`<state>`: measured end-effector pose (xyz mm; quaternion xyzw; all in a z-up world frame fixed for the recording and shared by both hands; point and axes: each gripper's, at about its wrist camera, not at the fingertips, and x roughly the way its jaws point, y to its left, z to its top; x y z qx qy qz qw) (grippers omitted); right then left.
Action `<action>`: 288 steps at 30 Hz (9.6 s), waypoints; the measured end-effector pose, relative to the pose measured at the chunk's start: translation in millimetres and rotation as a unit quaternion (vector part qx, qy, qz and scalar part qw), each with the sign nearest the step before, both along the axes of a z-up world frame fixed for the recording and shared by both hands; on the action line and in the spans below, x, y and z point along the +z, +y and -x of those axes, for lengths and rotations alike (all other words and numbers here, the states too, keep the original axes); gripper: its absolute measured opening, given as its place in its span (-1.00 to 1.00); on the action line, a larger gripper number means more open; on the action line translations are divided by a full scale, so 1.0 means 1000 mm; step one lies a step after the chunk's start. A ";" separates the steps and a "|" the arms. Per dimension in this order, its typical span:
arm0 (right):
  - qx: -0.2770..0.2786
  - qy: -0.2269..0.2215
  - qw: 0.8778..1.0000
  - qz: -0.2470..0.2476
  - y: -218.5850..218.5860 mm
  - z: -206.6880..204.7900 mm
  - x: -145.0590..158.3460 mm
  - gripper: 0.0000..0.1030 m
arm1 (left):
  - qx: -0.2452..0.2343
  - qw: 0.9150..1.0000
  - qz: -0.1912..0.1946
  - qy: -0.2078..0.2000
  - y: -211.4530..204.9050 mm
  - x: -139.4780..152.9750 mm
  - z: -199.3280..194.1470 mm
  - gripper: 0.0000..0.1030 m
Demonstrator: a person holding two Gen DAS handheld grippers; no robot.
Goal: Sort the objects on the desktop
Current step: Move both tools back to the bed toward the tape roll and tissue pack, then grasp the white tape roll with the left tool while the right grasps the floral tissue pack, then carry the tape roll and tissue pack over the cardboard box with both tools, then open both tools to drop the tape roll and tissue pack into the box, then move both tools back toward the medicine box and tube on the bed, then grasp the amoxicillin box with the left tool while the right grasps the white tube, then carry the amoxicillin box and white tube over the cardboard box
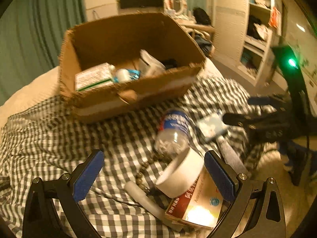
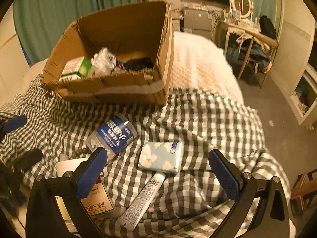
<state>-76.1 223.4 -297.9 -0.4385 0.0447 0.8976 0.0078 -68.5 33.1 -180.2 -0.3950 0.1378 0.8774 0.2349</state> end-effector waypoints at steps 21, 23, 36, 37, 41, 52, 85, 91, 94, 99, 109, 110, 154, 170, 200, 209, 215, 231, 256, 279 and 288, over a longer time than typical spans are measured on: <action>-0.006 -0.106 0.994 0.001 -0.002 0.050 -0.079 0.99 | -0.089 0.988 0.044 -0.121 0.047 -0.068 0.019 0.80; -0.005 -0.113 0.994 0.006 -0.001 0.052 -0.085 0.99 | -0.091 0.985 0.037 -0.141 0.049 -0.075 0.021 0.61; -0.018 -0.105 0.994 0.032 0.014 0.041 -0.089 0.36 | -0.055 0.990 0.012 -0.130 0.039 -0.067 0.016 0.58; -0.019 -0.102 0.994 0.034 0.015 0.039 -0.087 0.35 | -0.051 0.991 0.010 -0.126 0.037 -0.063 0.015 0.58; -0.029 -0.079 0.996 0.040 0.022 0.025 -0.074 0.35 | -0.034 0.994 -0.006 -0.107 0.028 -0.049 0.011 0.58; -0.025 0.046 0.998 0.017 0.004 -0.027 -0.015 0.35 | 0.013 0.998 -0.053 -0.010 0.009 0.011 -0.021 0.58; 0.023 0.259 0.965 0.035 -0.055 -0.088 0.174 0.35 | 0.093 0.958 -0.154 0.222 -0.044 0.166 -0.062 0.58; 0.030 0.268 0.962 0.025 -0.060 -0.069 0.183 0.35 | 0.094 0.955 -0.161 0.232 -0.044 0.178 -0.039 0.58; 0.036 0.277 0.960 0.029 -0.061 -0.060 0.189 0.35 | 0.097 0.953 -0.160 0.237 -0.041 0.180 -0.026 0.58; 0.050 0.286 0.956 0.028 -0.066 -0.039 0.192 0.35 | 0.099 0.953 -0.160 0.236 -0.036 0.180 -0.001 0.58; 0.055 0.286 0.956 0.024 -0.057 0.018 0.182 0.35 | 0.119 0.960 -0.142 0.212 -0.034 0.157 0.064 0.58; 0.055 0.285 0.957 0.023 -0.055 0.026 0.179 0.35 | 0.122 0.961 -0.139 0.207 -0.033 0.154 0.072 0.58; 0.032 0.228 0.973 0.006 -0.015 0.130 0.101 0.76 | 0.141 0.971 -0.109 0.157 -0.020 0.084 0.147 1.00; 0.035 0.285 0.958 -0.005 -0.019 0.051 0.159 0.95 | 0.126 0.960 -0.133 0.210 -0.029 0.161 0.081 1.00; -0.010 0.015 1.000 0.023 -0.008 -0.019 -0.002 0.68 | -0.100 0.992 0.032 -0.072 0.021 -0.008 -0.003 1.00; -0.015 -0.053 0.997 0.053 -0.005 -0.006 -0.038 0.56 | -0.150 0.981 0.056 -0.110 0.035 -0.035 -0.011 1.00; -0.005 -0.126 0.989 0.078 -0.007 0.011 -0.076 0.24 | -0.161 0.974 0.080 -0.140 0.044 -0.066 -0.011 1.00; 0.003 -0.088 0.993 0.081 -0.007 -0.002 -0.068 -0.49 | -0.125 0.984 0.020 -0.128 0.026 -0.040 -0.001 0.57; 0.030 0.205 0.977 0.040 -0.029 -0.053 0.094 -0.58 | 0.020 0.981 -0.138 0.133 -0.031 0.117 -0.007 0.55; 0.065 0.368 0.927 0.024 -0.058 -0.024 0.210 -0.58 | 0.123 0.950 -0.130 0.255 -0.024 0.170 0.034 0.55; 0.058 0.355 0.933 0.019 -0.044 0.031 0.191 -0.58 | 0.140 0.953 -0.119 0.242 -0.018 0.147 0.092 0.55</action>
